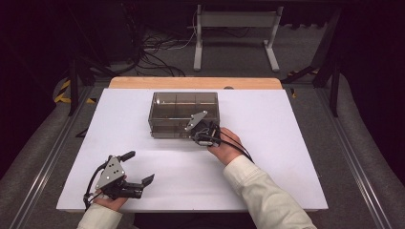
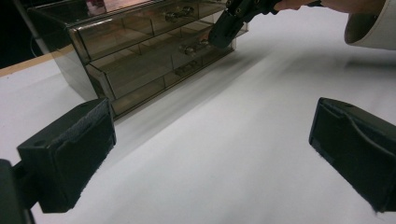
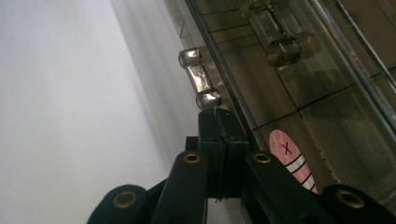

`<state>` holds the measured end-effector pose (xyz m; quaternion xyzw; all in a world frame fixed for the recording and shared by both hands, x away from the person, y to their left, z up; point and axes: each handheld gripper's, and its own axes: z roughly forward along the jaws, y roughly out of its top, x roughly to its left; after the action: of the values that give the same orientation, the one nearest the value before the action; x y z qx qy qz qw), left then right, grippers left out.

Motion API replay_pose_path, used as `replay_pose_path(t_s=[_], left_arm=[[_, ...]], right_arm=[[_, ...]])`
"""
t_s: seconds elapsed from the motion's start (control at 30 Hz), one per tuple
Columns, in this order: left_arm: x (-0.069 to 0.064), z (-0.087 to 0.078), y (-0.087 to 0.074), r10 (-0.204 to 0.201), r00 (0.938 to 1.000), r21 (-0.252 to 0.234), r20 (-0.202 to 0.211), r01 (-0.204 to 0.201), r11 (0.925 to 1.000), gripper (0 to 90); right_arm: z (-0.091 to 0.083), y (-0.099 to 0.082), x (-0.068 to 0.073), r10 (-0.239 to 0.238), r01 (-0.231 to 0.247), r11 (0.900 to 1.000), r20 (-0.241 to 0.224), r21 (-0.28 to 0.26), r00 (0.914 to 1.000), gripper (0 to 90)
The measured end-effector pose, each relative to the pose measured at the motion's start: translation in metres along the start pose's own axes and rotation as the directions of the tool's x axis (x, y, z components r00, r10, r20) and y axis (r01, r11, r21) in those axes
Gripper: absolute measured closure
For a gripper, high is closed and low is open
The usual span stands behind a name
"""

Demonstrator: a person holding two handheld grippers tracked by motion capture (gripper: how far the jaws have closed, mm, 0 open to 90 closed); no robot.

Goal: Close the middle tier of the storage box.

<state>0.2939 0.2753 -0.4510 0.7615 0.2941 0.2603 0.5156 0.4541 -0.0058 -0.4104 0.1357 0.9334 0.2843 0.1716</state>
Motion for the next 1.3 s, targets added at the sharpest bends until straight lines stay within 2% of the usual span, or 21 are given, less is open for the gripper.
replay_pose_path(t_s=[0.67,1.0,1.3], left_arm=[[-0.001,-0.007,-0.003,-0.008,0.9998,0.003,-0.019,0.008,1.0000,1.5],[-0.001,-0.010,-0.004,-0.014,0.9996,0.006,-0.024,0.014,0.9999,1.5],[-0.001,-0.010,-0.004,-0.013,0.9996,0.005,-0.027,0.013,0.9999,1.5]], right_arm=[[0.006,0.001,-0.009,0.016,-0.016,0.9998,0.033,-0.016,0.9993,89.9],[0.009,0.001,-0.012,0.034,-0.032,0.9990,0.068,-0.031,0.9971,89.6],[0.009,0.001,-0.013,0.036,-0.034,0.9988,0.068,-0.035,0.9970,90.0]])
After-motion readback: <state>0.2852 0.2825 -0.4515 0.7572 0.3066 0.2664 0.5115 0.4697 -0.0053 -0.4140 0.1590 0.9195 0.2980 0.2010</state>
